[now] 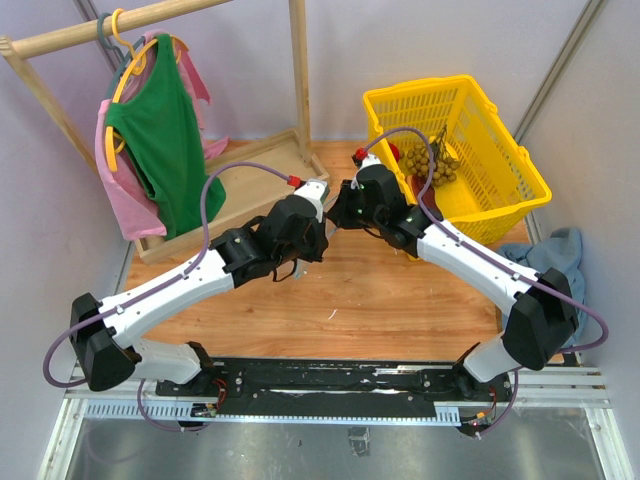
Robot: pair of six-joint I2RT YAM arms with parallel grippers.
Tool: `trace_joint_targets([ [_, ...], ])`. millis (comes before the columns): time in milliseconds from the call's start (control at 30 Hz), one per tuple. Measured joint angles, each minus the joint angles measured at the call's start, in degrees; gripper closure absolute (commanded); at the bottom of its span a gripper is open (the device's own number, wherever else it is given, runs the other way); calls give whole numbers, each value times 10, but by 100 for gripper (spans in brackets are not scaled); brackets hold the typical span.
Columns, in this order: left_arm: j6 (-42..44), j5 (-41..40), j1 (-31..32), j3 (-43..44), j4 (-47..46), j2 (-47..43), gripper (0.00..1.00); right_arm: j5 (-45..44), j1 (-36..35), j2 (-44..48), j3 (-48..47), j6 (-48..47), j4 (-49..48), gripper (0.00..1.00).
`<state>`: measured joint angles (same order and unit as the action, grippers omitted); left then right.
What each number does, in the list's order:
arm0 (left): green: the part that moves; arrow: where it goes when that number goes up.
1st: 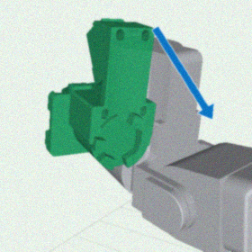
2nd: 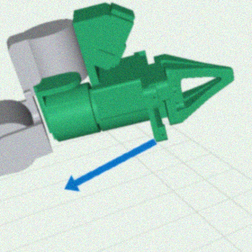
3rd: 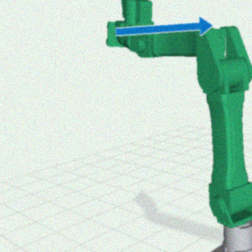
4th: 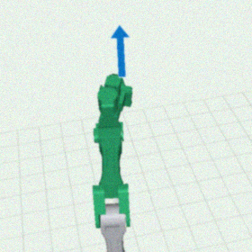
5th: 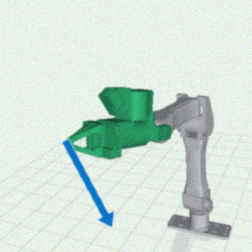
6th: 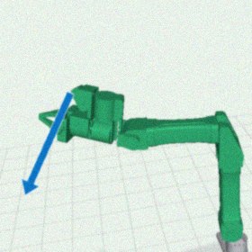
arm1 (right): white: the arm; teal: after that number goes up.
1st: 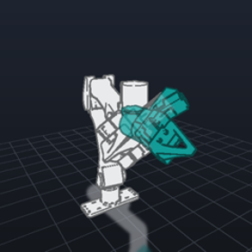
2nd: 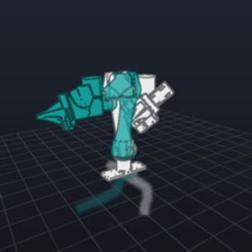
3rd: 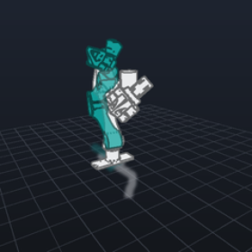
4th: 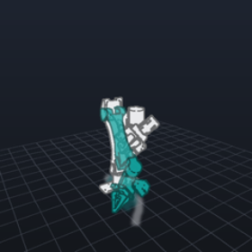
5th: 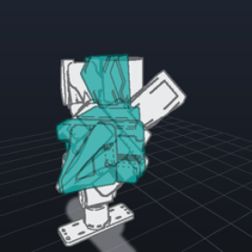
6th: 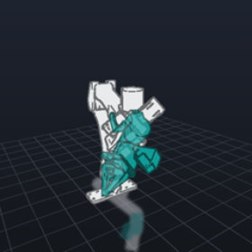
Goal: Place the food in the zip-top bag and seal the zipper
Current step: Open the zipper of the food storage bag.
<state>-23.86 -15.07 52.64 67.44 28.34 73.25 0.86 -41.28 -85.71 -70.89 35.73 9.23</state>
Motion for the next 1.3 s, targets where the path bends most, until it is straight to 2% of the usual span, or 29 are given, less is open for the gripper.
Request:
trace_joint_targets([
  [333, -12, 15, 0, -1, -1, -82, 42, -9, 0, 3, 0, -31, 8, 99],
  [600, -21, -36, 0, -3, 0, -61, 33, -14, -14, 3, 0, -40, 14, 99],
  [833, -21, -89, 0, -8, 1, -24, 32, -14, -16, 3, 0, -41, 18, 99],
  [1133, -22, -91, 0, -8, -14, -3, 32, -14, -21, 3, 0, -41, 19, 99],
  [1200, -22, -93, 0, -8, -14, 6, 34, -14, -23, 3, 0, -41, 19, 99],
  [1300, -21, -105, 0, -11, -14, 14, 46, -14, -24, 3, 0, -41, 23, 99],
])
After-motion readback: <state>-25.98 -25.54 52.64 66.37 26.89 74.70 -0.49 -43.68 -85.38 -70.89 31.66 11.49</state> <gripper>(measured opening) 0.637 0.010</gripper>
